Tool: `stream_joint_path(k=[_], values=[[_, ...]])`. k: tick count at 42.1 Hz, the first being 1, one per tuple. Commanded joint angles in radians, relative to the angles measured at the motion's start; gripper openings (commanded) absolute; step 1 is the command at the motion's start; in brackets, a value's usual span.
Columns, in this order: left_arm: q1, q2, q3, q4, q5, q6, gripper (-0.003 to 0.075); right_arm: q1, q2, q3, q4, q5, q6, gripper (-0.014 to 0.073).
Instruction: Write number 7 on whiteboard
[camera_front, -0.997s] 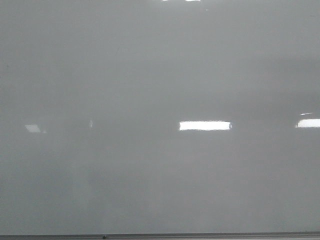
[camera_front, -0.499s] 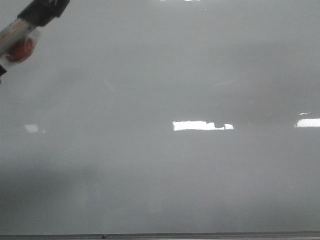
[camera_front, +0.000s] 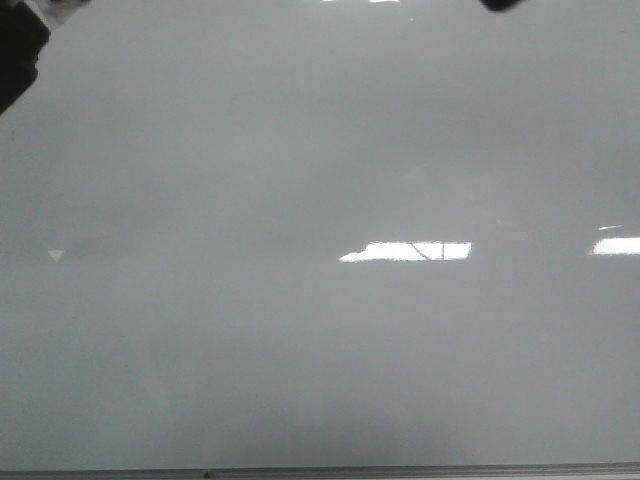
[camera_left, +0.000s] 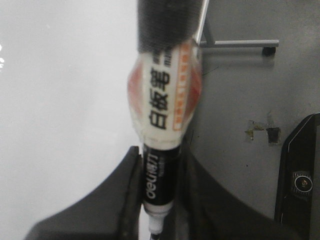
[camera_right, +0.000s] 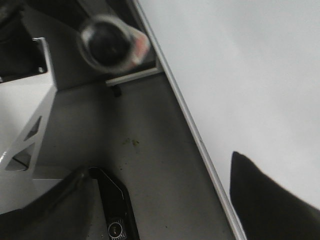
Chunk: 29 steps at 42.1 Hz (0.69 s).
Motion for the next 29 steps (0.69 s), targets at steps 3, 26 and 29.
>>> stream_joint_path(k=[3, 26, 29], values=[[-0.013, -0.007, -0.038, 0.000, -0.064, -0.002, 0.0042, 0.045, 0.063, -0.103, 0.092, -0.040, -0.067, 0.0580], [-0.013, -0.007, -0.038, 0.000, -0.064, -0.002, 0.0042, 0.061, 0.178, -0.186, 0.260, -0.054, -0.192, 0.0580], [-0.013, -0.007, -0.038, 0.000, -0.064, -0.002, 0.0042, 0.061, 0.178, -0.186, 0.271, -0.058, -0.202, 0.0572]])
